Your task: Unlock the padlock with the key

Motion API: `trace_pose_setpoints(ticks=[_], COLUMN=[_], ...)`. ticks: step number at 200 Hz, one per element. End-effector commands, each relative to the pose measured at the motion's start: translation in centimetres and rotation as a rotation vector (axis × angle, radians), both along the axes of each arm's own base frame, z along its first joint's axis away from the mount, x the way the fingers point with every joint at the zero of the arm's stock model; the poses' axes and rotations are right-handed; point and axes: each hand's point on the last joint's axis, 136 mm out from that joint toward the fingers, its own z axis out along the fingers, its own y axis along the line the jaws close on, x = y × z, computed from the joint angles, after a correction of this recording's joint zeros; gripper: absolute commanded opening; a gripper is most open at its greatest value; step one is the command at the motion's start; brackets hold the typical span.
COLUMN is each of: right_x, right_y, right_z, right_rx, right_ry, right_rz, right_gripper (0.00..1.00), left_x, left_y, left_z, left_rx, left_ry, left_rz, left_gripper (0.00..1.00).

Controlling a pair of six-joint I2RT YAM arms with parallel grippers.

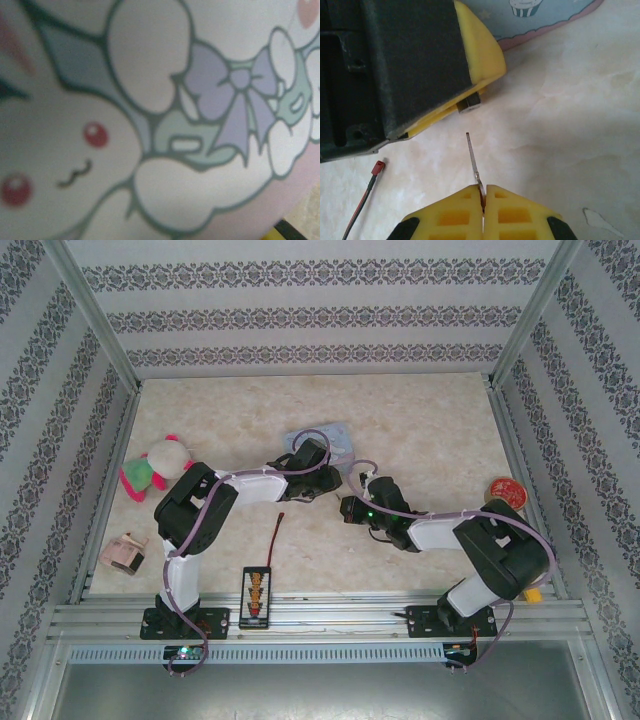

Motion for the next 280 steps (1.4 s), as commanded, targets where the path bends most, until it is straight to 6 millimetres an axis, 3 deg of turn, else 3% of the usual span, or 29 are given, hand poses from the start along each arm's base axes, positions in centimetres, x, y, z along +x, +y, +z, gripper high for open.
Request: trace_pose_setpoints(ticks=[1, 214, 280], right_x=[0.8, 2.1, 3.0], right_y=[0.5, 1.3, 1.4], right_z=[0.5, -0.3, 0.7], right_rx=[0.013, 0.067, 0.109], right_ry=[-0.042, -0.034, -0.086], right_rz=[-0.012, -0.034, -0.055], right_gripper=[0.0, 0.0, 0.0], left_x=[0.3, 0.0, -0.2], left_y=[-0.9, -1.1, -1.1], left_z=[1.8, 1.3, 1.1], left_rx=[-0.042, -0.046, -0.053], left_ry=[-0.037, -0.021, -0.015], left_rz=[-0.025, -0.042, -0.044], left_gripper=[0.12, 0.12, 0.12])
